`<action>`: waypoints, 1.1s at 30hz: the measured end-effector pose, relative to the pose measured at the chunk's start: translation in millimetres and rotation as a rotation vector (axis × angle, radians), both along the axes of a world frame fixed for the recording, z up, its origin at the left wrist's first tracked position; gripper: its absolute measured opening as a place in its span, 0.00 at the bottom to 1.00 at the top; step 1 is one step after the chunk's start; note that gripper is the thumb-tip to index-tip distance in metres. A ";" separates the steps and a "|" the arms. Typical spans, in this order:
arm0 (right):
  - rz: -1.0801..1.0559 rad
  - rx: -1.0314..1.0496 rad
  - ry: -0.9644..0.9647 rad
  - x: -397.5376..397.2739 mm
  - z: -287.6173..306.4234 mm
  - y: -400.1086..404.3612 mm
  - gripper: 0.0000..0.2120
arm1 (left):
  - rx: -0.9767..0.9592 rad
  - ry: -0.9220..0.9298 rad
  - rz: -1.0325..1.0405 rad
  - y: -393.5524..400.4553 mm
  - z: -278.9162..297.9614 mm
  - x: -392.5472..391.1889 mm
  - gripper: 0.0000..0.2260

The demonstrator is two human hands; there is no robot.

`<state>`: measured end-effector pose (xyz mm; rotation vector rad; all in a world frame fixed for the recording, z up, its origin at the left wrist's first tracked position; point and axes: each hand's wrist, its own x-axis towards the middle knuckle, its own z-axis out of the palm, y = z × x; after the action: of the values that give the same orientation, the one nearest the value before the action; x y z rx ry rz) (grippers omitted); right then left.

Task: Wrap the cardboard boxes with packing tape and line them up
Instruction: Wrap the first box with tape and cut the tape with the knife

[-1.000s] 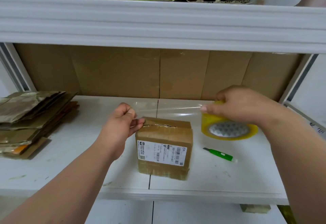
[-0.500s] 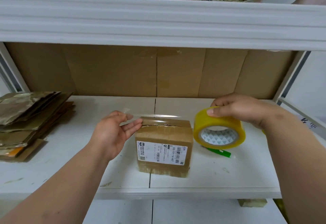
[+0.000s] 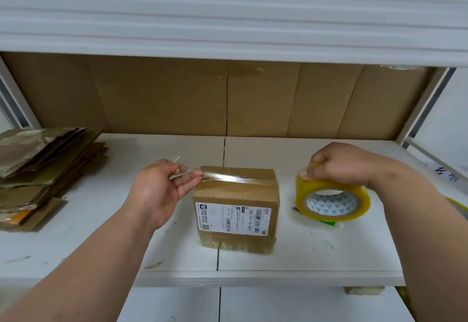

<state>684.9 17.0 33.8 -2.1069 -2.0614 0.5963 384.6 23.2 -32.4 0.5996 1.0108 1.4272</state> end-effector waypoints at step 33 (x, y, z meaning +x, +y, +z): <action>-0.019 -0.038 -0.144 -17.9 -65.4 34.1 0.27 | -0.376 0.381 -0.060 0.8 -42.2 -1.8 0.04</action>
<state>667.0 51.1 -31.6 -2.2492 -2.1170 0.4987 382.9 24.0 -74.5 0.6268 1.5075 1.0501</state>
